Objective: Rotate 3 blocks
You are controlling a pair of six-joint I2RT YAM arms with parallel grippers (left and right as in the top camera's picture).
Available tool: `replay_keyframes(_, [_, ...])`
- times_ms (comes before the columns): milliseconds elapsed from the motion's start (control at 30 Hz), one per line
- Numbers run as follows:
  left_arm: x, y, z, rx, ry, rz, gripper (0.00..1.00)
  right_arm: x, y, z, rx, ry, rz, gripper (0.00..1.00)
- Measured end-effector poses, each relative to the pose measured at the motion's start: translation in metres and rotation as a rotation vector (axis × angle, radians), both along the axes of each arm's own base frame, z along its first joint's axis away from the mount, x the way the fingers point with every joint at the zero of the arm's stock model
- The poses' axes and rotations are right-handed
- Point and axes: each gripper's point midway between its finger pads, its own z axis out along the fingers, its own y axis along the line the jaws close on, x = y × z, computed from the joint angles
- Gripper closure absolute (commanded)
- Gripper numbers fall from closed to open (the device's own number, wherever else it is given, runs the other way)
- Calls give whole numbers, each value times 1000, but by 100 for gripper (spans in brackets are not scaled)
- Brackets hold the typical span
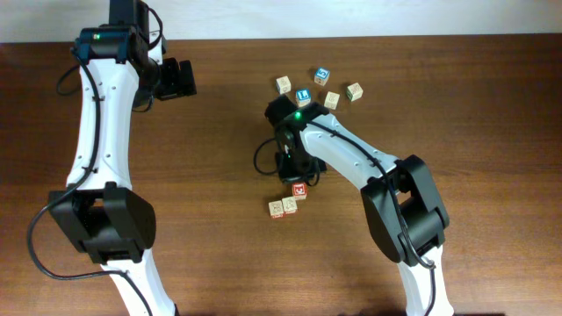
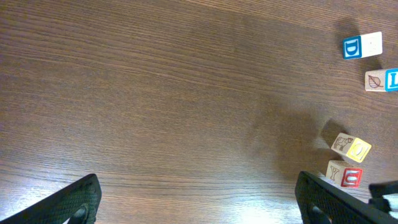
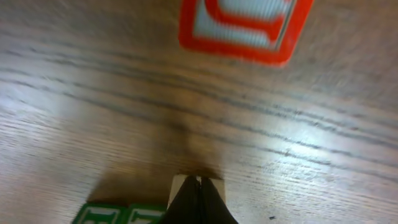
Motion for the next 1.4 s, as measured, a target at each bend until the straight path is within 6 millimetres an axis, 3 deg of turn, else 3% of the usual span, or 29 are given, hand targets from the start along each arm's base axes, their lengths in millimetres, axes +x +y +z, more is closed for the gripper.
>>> replay_keyframes(667, [0, 0, 0, 0, 0, 0, 2, -10, -3, -2, 15, 48, 43, 95])
replay_keyframes(833, [0, 0, 0, 0, 0, 0, 2, -7, 13, 8, 94, 48, 89, 95])
replay_keyframes(1100, [0, 0, 0, 0, 0, 0, 2, -17, 24, 10, 103, 72, 78, 95])
replay_keyframes(1400, [0, 0, 0, 0, 1, 0, 2, -21, 5, 4, -5, 75, 14, 96])
